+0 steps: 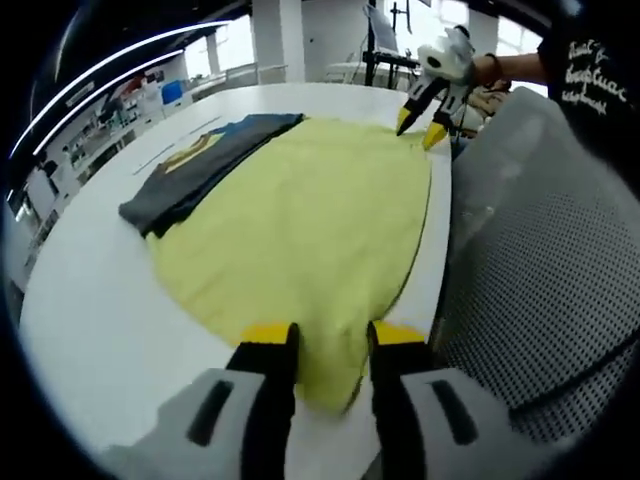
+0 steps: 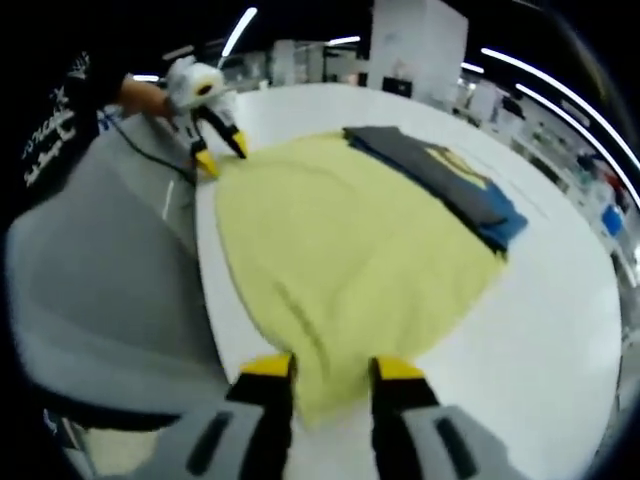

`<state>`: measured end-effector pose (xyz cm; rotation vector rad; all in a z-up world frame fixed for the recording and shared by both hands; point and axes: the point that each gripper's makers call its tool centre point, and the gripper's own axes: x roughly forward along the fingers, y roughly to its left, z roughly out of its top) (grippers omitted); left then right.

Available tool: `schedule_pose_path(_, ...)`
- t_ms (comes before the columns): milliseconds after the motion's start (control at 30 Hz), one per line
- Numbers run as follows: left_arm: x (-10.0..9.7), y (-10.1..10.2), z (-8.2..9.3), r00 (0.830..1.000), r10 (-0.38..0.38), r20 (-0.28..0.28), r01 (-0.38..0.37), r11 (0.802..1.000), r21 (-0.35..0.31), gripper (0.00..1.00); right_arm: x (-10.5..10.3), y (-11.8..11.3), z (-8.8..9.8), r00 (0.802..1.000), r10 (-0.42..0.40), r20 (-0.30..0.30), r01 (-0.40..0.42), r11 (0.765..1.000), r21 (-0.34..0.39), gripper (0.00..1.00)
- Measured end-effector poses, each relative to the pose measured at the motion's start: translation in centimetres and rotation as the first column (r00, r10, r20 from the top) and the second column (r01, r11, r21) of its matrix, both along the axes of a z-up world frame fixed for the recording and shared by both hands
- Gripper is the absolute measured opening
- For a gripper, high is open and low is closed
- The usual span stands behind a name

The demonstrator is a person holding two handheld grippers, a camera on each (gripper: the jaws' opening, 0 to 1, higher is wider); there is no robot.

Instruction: Fold the garment on the visible template until the final outline fits inside the template.

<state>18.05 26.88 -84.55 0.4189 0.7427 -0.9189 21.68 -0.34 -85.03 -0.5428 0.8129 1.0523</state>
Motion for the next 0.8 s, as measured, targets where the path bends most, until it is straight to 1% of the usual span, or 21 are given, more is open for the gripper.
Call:
schedule_pose_path(33, 0.1, 0.1, -0.1, 1.0, 0.003, 0.005, -0.003, 1.0, 0.005, 0.14, 0.1, 0.1, 0.1, 1.0, -0.003, 0.007, 0.003, 1.0, 0.006, 0.14)
schedule_pose_path(67, 0.3, 0.2, -0.1, 1.0, 0.009, 0.012, -0.009, 1.0, 0.012, 0.11, 0.2, 0.0, 0.0, 1.0, -0.002, 0.008, 0.002, 1.0, 0.004, 0.12)
schedule_pose_path(267, 1.4, 0.5, -0.2, 0.999, 0.029, 0.018, -0.029, 0.999, 0.03, 0.01, 0.7, 0.0, 0.0, 1.0, -0.021, 0.005, 0.021, 1.0, 0.021, 0.04)
schedule_pose_path(433, 1.4, 0.8, -0.1, 0.999, 0.032, 0.011, -0.033, 0.999, 0.038, 0.0, 0.8, 0.0, 0.2, 1.0, -0.02, 0.002, 0.02, 0.999, 0.025, 0.0)
schedule_pose_path(600, 1.2, 0.9, 0.6, 0.999, 0.038, 0.019, -0.039, 0.999, 0.032, 0.0, 0.6, -0.1, 0.4, 1.0, -0.018, 0.0, 0.018, 1.0, 0.026, 0.0)
schedule_pose_path(667, 1.1, 1.0, 1.0, 0.999, 0.043, 0.015, -0.044, 0.999, 0.023, 0.0, 0.4, -0.1, 0.5, 1.0, -0.016, -0.002, 0.016, 1.0, 0.023, 0.0)
schedule_pose_path(800, 0.8, 0.9, 1.2, 0.999, 0.04, 0.007, -0.04, 0.999, 0.026, 0.0, 0.0, -0.2, 0.7, 1.0, -0.013, -0.011, 0.013, 1.0, 0.023, 0.0)
